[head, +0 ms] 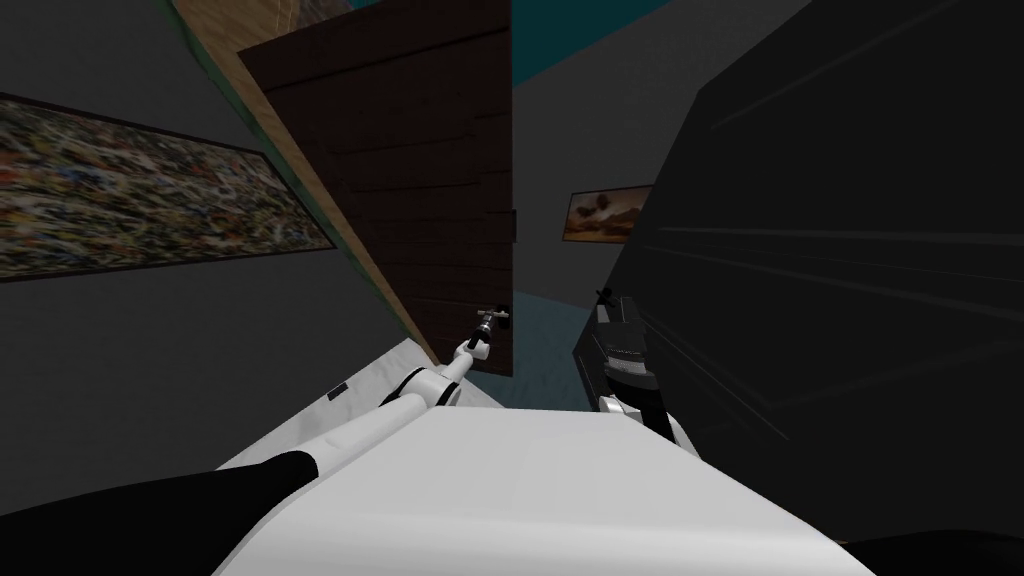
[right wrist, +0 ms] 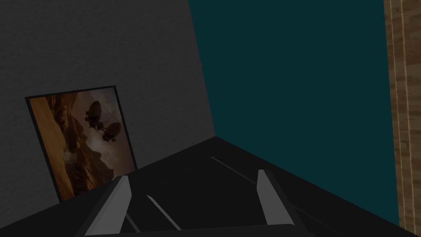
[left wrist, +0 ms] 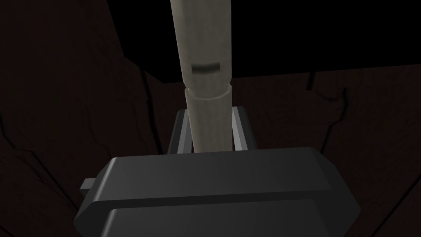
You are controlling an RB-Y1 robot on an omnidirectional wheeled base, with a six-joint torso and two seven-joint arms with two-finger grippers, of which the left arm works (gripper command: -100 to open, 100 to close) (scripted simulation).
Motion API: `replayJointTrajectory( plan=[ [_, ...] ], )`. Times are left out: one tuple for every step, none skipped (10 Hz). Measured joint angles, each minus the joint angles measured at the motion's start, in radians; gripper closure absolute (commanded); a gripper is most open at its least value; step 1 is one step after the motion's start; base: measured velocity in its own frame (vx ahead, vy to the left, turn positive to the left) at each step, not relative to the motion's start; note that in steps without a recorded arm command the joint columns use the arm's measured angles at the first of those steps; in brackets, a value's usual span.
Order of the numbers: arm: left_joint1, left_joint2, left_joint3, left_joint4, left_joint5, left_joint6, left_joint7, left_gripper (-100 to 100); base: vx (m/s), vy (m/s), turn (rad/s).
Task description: Push the door open
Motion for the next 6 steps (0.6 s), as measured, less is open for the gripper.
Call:
replayJointTrajectory(
  plan=[
    [0.015, 0.008, 0.004, -0.023, 0.001, 0.005, -0.001, 100, 0.129, -0.138, 0.064],
    [0.031, 0.016, 0.014, -0.056, 0.004, 0.025, -0.005, 100, 0.123, -0.127, 0.072],
    [0.036, 0.020, 0.024, -0.073, 0.008, 0.038, -0.012, 100, 0.070, -0.048, 0.033],
    [0.020, 0.020, 0.029, -0.046, 0.010, 0.023, -0.013, 100, 0.106, -0.094, 0.038],
    [0.017, 0.022, 0.037, -0.029, 0.013, 0.006, -0.014, 100, 0.127, -0.153, 0.093],
    [0.001, 0.025, 0.047, 0.005, 0.017, -0.007, -0.014, 100, 0.085, -0.103, 0.046]
  ],
)
